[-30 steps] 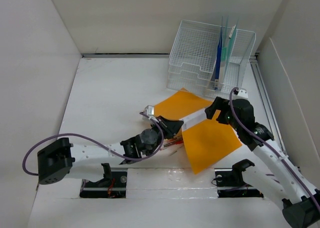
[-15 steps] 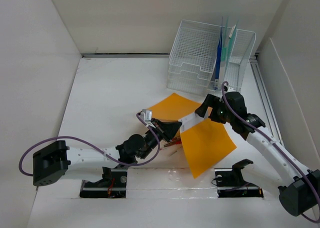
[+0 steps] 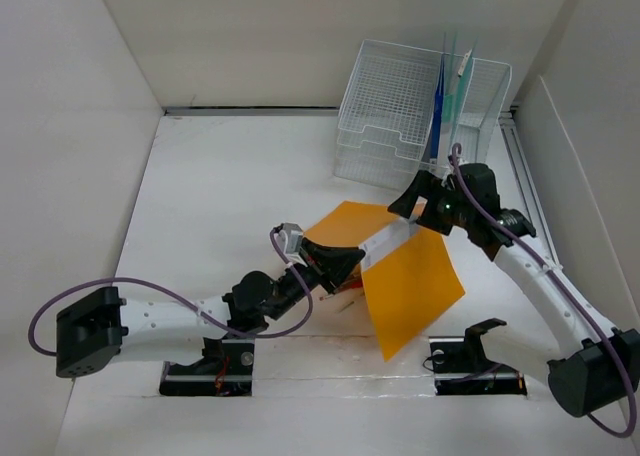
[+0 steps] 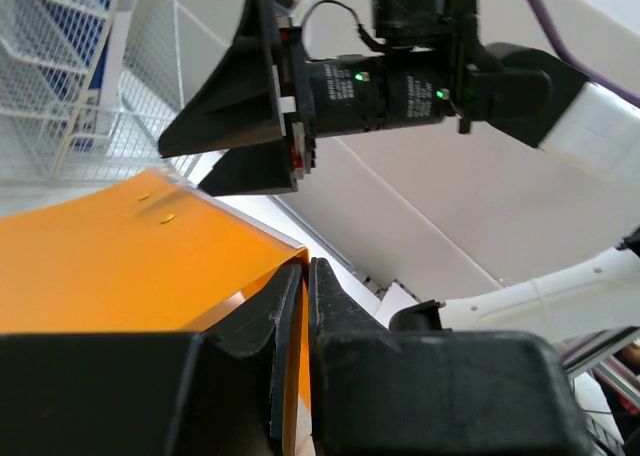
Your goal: Organize the desk
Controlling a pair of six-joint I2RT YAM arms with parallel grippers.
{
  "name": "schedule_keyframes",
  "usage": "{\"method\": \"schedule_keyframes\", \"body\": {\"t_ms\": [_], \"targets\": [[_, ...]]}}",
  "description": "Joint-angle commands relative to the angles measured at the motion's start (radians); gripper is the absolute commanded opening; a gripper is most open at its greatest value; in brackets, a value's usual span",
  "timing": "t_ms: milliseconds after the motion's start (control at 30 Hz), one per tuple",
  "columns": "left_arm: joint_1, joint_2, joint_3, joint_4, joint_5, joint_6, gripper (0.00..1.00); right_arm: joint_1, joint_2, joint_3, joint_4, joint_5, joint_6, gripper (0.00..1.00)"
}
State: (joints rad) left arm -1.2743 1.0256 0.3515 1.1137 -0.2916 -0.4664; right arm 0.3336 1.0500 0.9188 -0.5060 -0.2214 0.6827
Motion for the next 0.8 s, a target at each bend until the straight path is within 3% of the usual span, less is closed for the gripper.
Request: {"method": "schedule_keyframes", "body": {"t_ms": [0, 333, 633, 767], "targets": [[-0.003, -0.05, 0.003, 0.13, 0.084, 0.066, 0.0, -0.011, 0.042, 0.083, -0.034, -0.097, 0.003, 1.0], [-0.003, -0.053, 0.044, 0.113, 0.18, 0.205, 0.0, 0.008, 0.192, 0.235, -0.324, -0.219, -0.054, 1.0], [-0.003, 0.03, 0.142, 0.092, 0.092, 0.308, 0.0, 0.024, 0.094, 0.25, -0.361, -0.317, 0.012, 1.0], [-0.003, 0.056, 0.222, 0.051, 0.121, 0.325, 0.0, 0.065, 0.041, 0.279, -0.257, -0.337, 0.133, 1.0]]}}
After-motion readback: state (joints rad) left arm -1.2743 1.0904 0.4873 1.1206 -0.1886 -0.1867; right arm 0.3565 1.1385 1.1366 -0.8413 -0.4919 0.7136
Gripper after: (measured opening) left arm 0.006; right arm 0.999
